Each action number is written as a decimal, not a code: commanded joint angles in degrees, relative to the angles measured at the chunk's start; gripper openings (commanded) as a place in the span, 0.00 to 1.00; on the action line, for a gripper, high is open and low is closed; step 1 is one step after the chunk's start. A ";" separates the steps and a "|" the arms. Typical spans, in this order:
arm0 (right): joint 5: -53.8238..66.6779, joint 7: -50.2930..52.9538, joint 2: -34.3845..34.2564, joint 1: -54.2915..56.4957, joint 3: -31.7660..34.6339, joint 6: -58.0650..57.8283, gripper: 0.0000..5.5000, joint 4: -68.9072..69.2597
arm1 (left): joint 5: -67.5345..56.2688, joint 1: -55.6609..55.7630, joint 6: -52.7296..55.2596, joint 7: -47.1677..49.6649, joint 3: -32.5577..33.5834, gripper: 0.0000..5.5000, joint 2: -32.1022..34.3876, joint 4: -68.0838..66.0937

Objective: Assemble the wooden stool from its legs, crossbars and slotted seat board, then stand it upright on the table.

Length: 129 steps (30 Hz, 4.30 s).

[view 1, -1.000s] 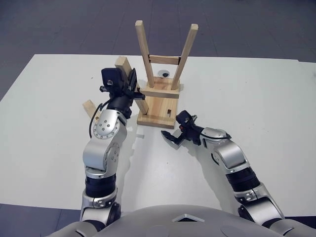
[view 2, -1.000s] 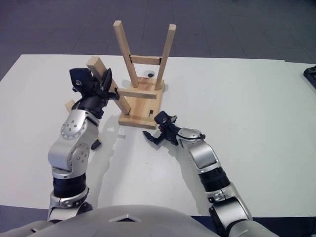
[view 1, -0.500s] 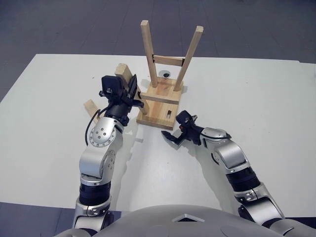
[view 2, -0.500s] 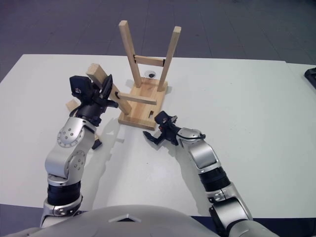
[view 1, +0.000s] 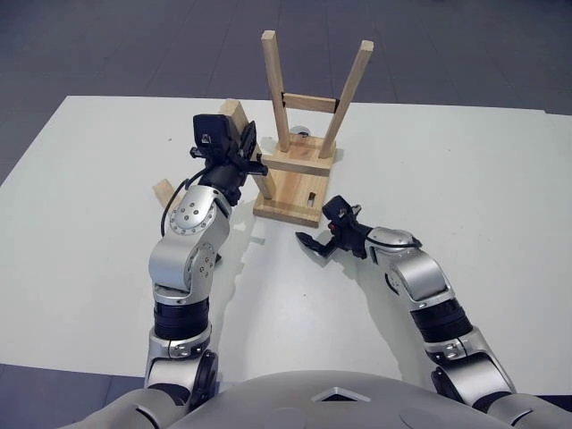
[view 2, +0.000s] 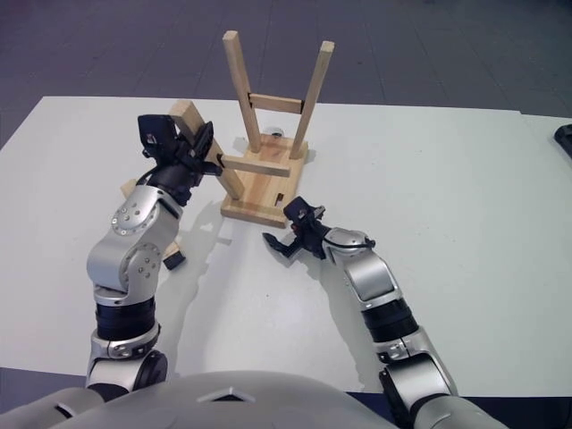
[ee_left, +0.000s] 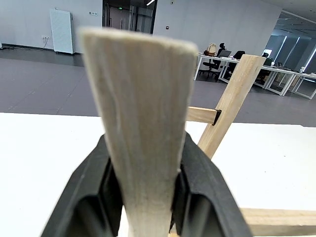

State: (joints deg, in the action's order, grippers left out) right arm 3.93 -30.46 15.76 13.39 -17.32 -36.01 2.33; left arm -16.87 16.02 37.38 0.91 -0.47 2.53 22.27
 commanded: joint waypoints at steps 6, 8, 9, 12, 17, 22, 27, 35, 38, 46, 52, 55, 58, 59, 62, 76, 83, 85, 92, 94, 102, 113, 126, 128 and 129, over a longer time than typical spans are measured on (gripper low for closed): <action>-0.52 -0.46 0.50 -0.24 -0.73 -1.35 0.98 -1.74 | -2.32 -4.14 7.37 -0.66 -0.43 0.38 -2.44 -5.97; -0.57 -0.59 0.54 -0.27 -0.87 -1.35 0.98 -1.76 | -2.74 -4.07 6.29 -0.70 0.13 0.44 -3.21 -6.08; -0.57 -0.69 0.60 -0.30 -0.92 -1.31 0.98 -1.80 | -2.98 -3.98 5.24 -0.68 0.55 0.48 -3.66 -6.00; -0.56 -0.93 0.72 -0.42 -0.93 -1.27 0.98 -1.84 | -4.20 -3.07 -0.39 -1.72 2.14 0.57 -4.61 -4.08; -0.01 -1.39 1.81 -1.76 0.28 -1.14 0.98 -0.51 | -8.66 2.33 -6.87 -4.47 8.04 0.74 -1.60 8.17; 3.41 -0.67 4.21 -8.10 7.66 -1.93 0.98 10.80 | -6.75 3.20 -1.42 -1.73 16.26 0.91 8.14 13.66; 8.53 3.60 3.33 -8.16 18.83 -2.88 0.98 26.64 | -0.42 -10.75 9.17 2.07 14.66 0.98 10.94 6.23; 13.17 11.09 1.53 1.45 26.88 -4.43 0.98 30.25 | 5.96 -16.47 10.94 3.28 10.11 0.98 10.69 -3.05; 14.41 12.63 0.48 3.18 26.93 -4.24 0.98 31.18 | 8.46 -15.83 15.02 3.95 9.02 0.98 11.98 -6.25; 17.20 17.07 -2.70 6.73 27.45 -3.14 0.98 31.75 | 4.06 -13.56 26.11 0.00 14.36 0.86 11.70 -9.74; 18.85 19.94 -4.37 9.94 27.89 -2.70 0.98 30.98 | 1.12 -14.37 30.66 -5.20 16.87 0.68 13.68 -13.30; 19.36 20.83 -4.86 11.02 27.54 -2.70 0.98 30.87 | 0.99 -14.86 30.18 -6.32 17.06 0.58 14.57 -14.19; 20.10 21.48 -5.32 11.72 27.25 -2.93 0.98 31.01 | 2.25 -15.31 27.85 -6.89 16.15 0.49 16.31 -14.98; 20.42 21.79 -5.46 11.87 27.32 -3.05 0.98 31.06 | 2.53 -15.32 26.89 -7.04 16.12 0.45 16.75 -15.24; 21.47 23.02 -5.95 12.54 27.72 -3.35 0.98 30.64 | 3.26 -15.51 23.88 -8.05 15.52 0.37 18.26 -15.58; 48.76 31.71 -10.41 26.57 42.14 -12.51 0.98 20.48 | -5.36 4.82 -10.92 -17.72 25.15 0.37 25.82 5.06; 68.35 33.07 -12.79 38.50 38.56 -12.90 0.98 19.08 | -3.22 13.19 -14.74 -22.74 11.47 0.37 27.08 6.47; 71.88 33.56 -12.86 39.45 37.39 -12.83 0.98 17.53 | -1.94 14.44 -15.93 -23.36 7.49 0.37 26.04 6.14; 70.29 31.84 -12.70 40.33 30.79 -11.48 0.98 12.76 | 0.20 13.38 -17.46 -25.16 0.69 0.37 24.46 8.54; 69.77 31.98 -12.54 40.16 30.20 -10.88 0.98 11.72 | 0.45 13.15 -17.50 -25.36 -0.06 0.37 24.35 9.17; 72.34 35.01 -11.67 39.73 31.01 -9.60 0.82 13.07 | 1.48 11.13 -18.04 -26.01 -0.80 0.37 24.51 9.12; 77.57 39.68 -10.49 37.51 29.50 -9.55 0.53 15.28 | 3.01 12.26 -18.22 -26.33 -1.34 0.37 24.12 8.50; 78.05 40.89 -9.00 37.81 27.86 -9.34 0.20 13.21 | 4.82 12.72 -19.01 -26.15 -1.47 0.37 23.53 7.29; 78.18 41.20 -8.77 37.82 27.56 -9.60 0.20 12.77 | 5.03 12.70 -19.12 -26.00 -1.49 0.37 23.40 7.18; 78.20 41.20 -8.63 37.83 27.43 -9.75 0.20 12.59 | 5.18 12.68 -19.13 -25.87 -1.55 0.37 23.34 7.18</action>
State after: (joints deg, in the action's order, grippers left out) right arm 80.61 10.57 7.11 50.78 11.60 -44.44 15.10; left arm -13.52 27.46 18.14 -25.68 -1.97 25.82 30.10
